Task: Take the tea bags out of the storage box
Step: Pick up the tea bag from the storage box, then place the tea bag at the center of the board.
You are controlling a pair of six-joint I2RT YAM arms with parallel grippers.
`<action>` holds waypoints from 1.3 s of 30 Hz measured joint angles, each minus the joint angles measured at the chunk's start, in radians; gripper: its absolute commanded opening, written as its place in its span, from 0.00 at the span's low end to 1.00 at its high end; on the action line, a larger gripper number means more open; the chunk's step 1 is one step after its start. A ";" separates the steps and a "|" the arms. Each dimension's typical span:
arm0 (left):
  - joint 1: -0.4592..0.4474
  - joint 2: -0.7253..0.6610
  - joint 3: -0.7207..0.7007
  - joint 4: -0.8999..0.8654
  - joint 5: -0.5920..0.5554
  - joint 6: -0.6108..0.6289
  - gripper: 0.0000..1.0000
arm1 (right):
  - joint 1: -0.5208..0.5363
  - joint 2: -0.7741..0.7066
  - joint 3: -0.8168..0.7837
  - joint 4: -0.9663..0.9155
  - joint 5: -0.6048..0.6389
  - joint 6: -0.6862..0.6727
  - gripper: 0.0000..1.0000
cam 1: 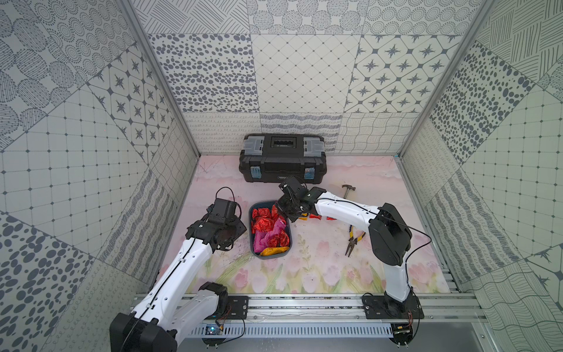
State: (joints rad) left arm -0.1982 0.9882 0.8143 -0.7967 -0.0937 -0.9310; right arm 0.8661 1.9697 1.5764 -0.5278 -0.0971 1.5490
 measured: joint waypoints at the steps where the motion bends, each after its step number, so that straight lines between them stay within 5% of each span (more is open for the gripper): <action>1: 0.000 0.001 0.000 0.000 0.000 0.000 0.49 | 0.000 -0.021 -0.011 0.001 -0.006 -0.013 0.00; 8: 0.003 0.023 0.000 0.004 0.004 0.019 0.49 | -0.016 -0.187 -0.097 0.006 -0.085 -0.157 0.00; 20: 0.004 0.073 -0.008 0.033 0.068 0.079 0.49 | -0.179 -0.425 -0.486 -0.013 -0.246 -0.445 0.00; 37: 0.005 0.095 -0.039 0.075 0.126 0.082 0.47 | -0.224 -0.237 -0.571 0.249 -0.504 -0.513 0.00; 39: 0.005 0.091 -0.044 0.076 0.132 0.083 0.47 | -0.240 -0.221 -0.586 0.269 -0.509 -0.505 0.07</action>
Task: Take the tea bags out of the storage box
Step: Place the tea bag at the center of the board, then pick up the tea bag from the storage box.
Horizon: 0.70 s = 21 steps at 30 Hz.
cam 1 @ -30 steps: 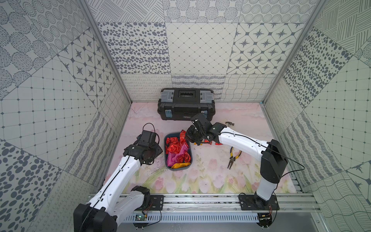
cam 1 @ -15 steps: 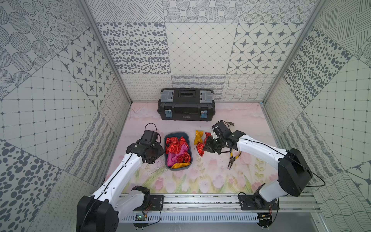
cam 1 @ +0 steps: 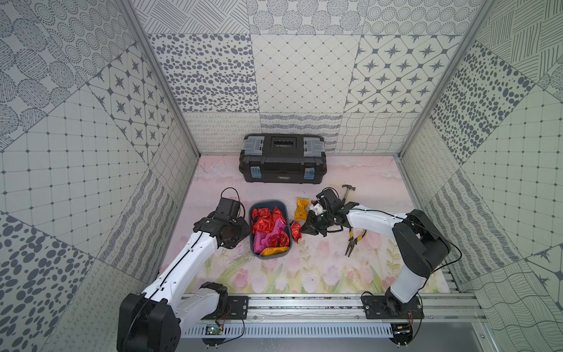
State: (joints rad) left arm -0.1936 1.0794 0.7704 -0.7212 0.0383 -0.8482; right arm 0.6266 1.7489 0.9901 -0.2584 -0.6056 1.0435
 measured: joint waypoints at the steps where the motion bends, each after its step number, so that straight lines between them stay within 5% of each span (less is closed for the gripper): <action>1: 0.000 -0.003 -0.003 0.000 0.002 0.000 0.47 | -0.009 0.003 -0.010 0.006 0.000 0.003 0.10; 10: 0.000 -0.026 -0.028 0.023 0.032 0.008 0.47 | -0.065 -0.077 0.007 -0.144 0.088 -0.081 0.40; 15: 0.000 -0.042 -0.059 0.055 0.063 0.010 0.48 | 0.029 -0.126 0.193 -0.256 0.174 -0.355 0.42; 21: 0.001 -0.066 -0.102 0.083 0.095 -0.005 0.47 | 0.270 -0.200 0.241 -0.267 0.249 -0.880 0.42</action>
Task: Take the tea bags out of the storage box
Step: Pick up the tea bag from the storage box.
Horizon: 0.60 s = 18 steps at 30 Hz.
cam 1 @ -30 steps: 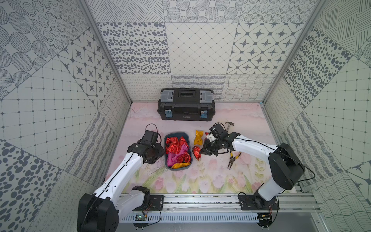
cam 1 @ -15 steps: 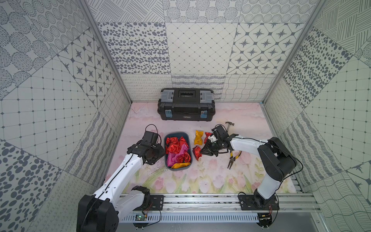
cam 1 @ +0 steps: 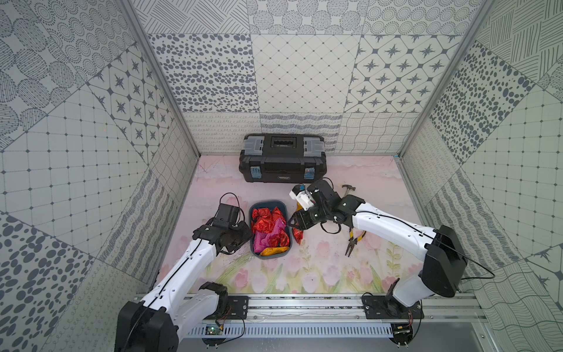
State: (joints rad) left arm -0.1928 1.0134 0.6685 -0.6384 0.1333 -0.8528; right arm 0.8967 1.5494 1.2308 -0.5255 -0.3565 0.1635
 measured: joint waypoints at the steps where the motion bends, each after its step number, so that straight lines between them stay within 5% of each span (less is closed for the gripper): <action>1: 0.000 -0.005 -0.008 0.002 0.004 -0.004 0.48 | 0.034 -0.006 -0.008 0.001 0.005 -0.084 0.42; 8: 0.000 -0.020 -0.035 0.006 0.022 -0.035 0.47 | 0.110 0.040 -0.026 -0.009 0.009 -0.484 0.39; 18: 0.000 -0.034 -0.044 0.006 0.024 -0.063 0.47 | 0.150 0.235 0.047 -0.008 0.035 -0.627 0.32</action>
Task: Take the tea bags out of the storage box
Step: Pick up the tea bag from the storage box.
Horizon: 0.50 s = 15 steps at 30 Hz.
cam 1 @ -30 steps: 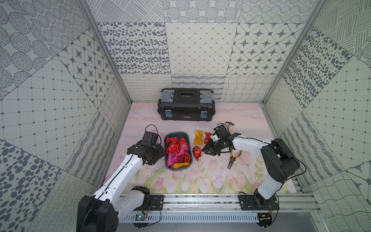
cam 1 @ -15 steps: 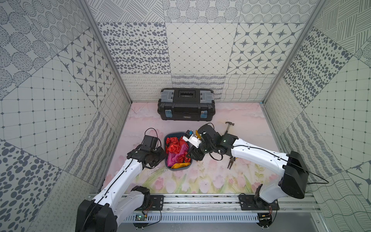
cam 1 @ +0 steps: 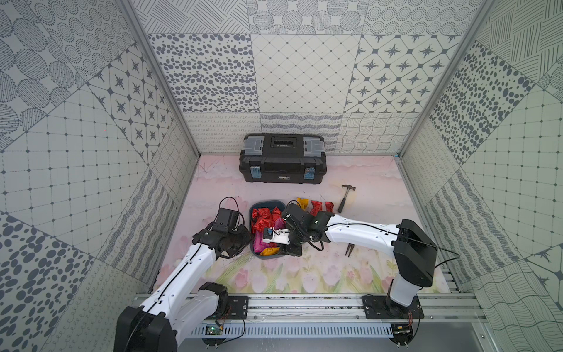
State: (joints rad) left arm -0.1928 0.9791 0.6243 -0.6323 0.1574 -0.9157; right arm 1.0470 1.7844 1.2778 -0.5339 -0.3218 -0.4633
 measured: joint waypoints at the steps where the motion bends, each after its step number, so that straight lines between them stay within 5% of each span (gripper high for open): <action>1: 0.000 -0.002 -0.001 0.000 0.000 0.000 0.47 | 0.001 0.013 0.010 0.000 0.007 -0.004 0.31; 15: 0.000 -0.025 -0.003 -0.001 -0.005 -0.007 0.47 | 0.011 0.085 0.055 0.008 0.022 -0.038 0.05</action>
State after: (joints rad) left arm -0.1928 0.9543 0.6212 -0.6331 0.1524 -0.9230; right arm 1.0576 1.8694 1.3331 -0.5262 -0.2996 -0.5014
